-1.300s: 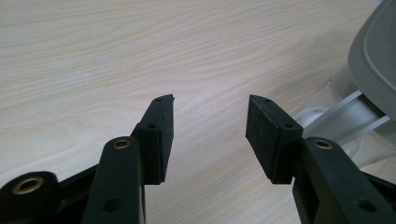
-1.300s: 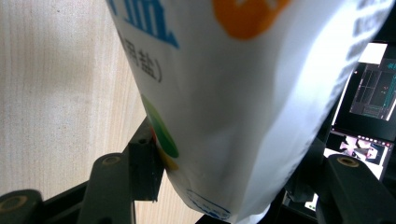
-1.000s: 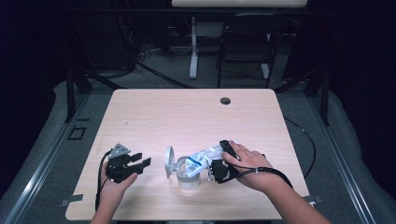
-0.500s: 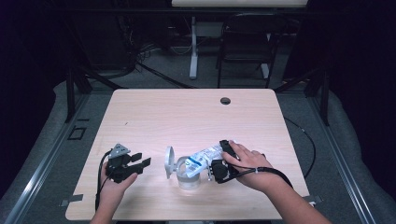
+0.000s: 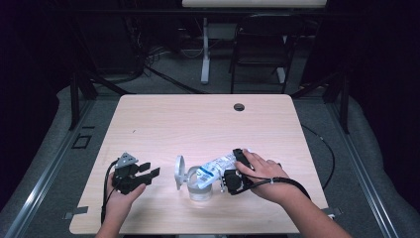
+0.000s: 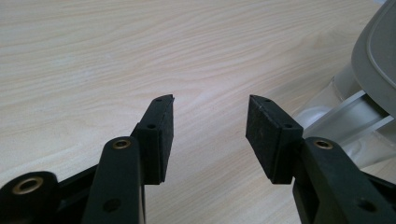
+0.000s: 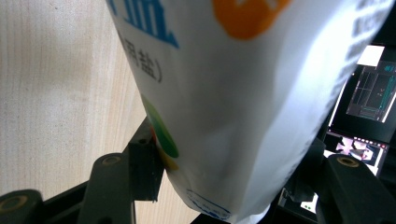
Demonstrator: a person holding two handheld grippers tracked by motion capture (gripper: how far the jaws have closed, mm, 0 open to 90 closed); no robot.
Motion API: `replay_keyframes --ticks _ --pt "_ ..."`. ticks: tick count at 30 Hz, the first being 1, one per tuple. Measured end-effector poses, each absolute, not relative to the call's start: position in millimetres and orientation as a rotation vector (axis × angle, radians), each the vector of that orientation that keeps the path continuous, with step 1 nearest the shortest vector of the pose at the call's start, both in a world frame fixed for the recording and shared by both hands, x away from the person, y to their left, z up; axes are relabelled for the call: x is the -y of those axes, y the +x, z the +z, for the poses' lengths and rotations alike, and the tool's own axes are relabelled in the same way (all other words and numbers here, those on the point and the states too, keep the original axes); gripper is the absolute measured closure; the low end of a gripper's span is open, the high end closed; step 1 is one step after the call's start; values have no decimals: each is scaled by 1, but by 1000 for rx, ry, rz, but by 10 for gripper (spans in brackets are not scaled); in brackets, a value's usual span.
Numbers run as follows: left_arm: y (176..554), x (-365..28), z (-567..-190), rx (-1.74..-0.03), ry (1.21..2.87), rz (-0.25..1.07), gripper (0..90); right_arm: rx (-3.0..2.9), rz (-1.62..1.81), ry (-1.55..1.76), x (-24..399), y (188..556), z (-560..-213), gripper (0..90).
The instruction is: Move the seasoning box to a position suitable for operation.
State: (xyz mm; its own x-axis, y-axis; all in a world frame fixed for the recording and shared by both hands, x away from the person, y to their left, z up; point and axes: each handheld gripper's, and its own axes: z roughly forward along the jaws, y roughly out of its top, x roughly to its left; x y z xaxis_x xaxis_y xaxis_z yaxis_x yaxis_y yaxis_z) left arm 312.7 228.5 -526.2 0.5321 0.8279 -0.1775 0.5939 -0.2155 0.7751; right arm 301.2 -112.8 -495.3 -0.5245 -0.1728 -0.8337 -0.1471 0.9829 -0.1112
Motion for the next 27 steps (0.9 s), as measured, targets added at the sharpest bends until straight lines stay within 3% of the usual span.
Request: replay_keyframes --ticks 27 --pt "313 -228 -528 -1162 1931 345 520 -2137 -27 -229 112 302 -495 420"
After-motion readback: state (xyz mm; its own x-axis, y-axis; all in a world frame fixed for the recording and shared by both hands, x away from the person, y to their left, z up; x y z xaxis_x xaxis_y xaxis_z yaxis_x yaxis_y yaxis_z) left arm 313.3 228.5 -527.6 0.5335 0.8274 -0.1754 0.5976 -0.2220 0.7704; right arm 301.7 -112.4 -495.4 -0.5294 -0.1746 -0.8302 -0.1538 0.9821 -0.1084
